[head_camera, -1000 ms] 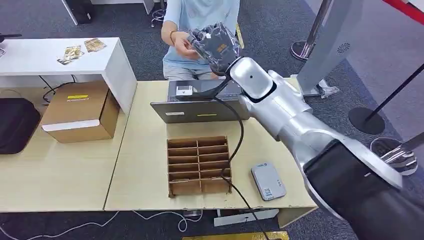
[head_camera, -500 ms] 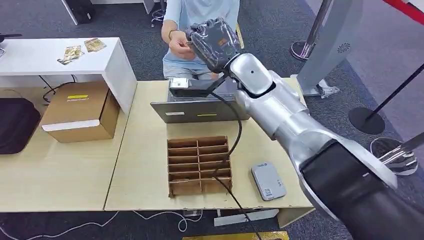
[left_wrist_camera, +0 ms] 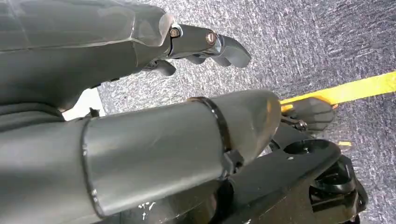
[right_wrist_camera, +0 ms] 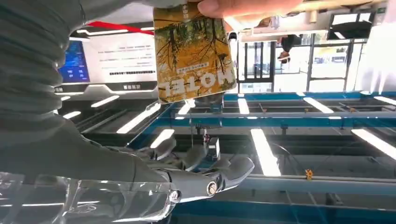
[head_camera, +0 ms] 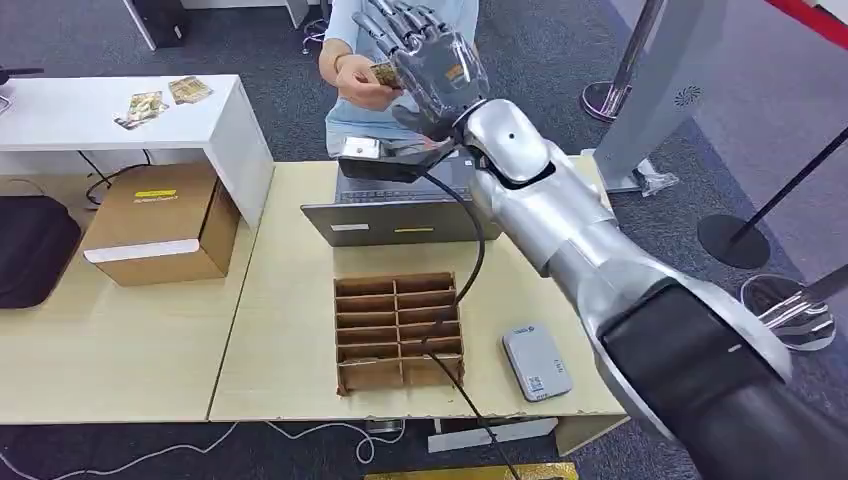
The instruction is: Pass the card to the sensor for recognition and then transmit it.
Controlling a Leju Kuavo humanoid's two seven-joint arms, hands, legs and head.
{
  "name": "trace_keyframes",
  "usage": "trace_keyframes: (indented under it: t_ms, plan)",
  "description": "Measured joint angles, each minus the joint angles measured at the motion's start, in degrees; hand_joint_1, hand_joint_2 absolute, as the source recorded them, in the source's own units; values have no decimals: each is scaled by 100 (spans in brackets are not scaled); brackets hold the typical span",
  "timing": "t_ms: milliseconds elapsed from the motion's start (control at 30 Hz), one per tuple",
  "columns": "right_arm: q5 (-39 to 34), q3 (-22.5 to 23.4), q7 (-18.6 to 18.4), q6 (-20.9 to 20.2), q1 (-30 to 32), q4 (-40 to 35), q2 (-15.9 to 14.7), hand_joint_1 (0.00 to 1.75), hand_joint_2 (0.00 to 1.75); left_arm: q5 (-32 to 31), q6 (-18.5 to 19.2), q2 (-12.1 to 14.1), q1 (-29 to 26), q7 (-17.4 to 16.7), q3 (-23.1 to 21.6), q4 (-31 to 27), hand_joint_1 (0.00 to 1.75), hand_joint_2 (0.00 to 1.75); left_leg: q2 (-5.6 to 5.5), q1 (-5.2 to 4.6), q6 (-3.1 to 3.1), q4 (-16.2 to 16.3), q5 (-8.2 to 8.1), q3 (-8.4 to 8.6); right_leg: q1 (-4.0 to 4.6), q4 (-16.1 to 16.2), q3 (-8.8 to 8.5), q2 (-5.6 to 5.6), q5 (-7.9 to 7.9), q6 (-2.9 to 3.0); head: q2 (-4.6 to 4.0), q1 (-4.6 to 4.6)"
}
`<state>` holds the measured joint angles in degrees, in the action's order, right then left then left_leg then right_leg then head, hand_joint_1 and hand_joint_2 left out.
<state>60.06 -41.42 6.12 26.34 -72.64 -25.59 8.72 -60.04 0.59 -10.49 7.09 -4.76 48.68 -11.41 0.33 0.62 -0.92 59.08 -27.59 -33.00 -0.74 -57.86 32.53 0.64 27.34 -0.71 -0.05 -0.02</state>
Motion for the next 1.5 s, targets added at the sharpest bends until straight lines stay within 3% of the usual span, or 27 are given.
trace_keyframes:
  t_ms: [433,467,567,633,867,967,1167,1333,1500]
  plan:
    - [-249,355,324,464,22,-79,-2,0,175,68,-61,0,-37,103,0,0,0,0,1,0,0,0,0,1,0,0,2,-2,0,0,0,0]
    - [-617,558,562,803,136,-322,-53,0,175,123,-90,0,-84,131,2,0,0,0,1,0,0,0,0,1,0,1,3,-1,0,0,-2,2]
    - [-1290,908,822,806,396,-801,-177,0,175,142,-94,0,-137,186,2,0,0,0,-2,0,0,0,0,0,0,2,3,3,0,0,0,2]
    - [-1911,1176,972,530,615,-1208,-301,0,175,140,-92,2,-177,188,2,0,0,0,-3,-1,0,1,0,-1,-1,3,2,3,0,0,-2,2]
    - [-4040,2063,1117,-1260,1415,-2853,-965,0,175,208,-50,2,-300,234,26,0,0,0,-7,-2,1,5,-2,-5,-2,6,3,7,0,0,-2,2]
    - [-4659,2277,1121,-2079,1629,-3350,-1365,0,175,262,-39,2,-321,293,59,0,0,0,-8,-2,2,6,-3,-6,-2,7,4,9,0,-1,-2,0]
    - [-5780,2536,1220,-3146,2052,-4003,-2112,0,175,313,-2,9,-329,293,114,0,0,0,-8,-2,4,6,-5,-6,-1,7,5,8,0,-1,-2,0]
    - [-7127,2870,1294,-3569,2840,-4828,-2719,0,175,326,-11,7,-331,282,173,0,0,0,-23,-1,5,6,-6,-10,0,9,5,23,3,-3,0,2]
    - [-7392,3294,1727,-3493,4261,-5863,-3104,0,175,326,-22,9,-342,282,201,0,0,0,-26,-1,9,5,-11,-16,0,11,5,27,7,-5,-2,2]
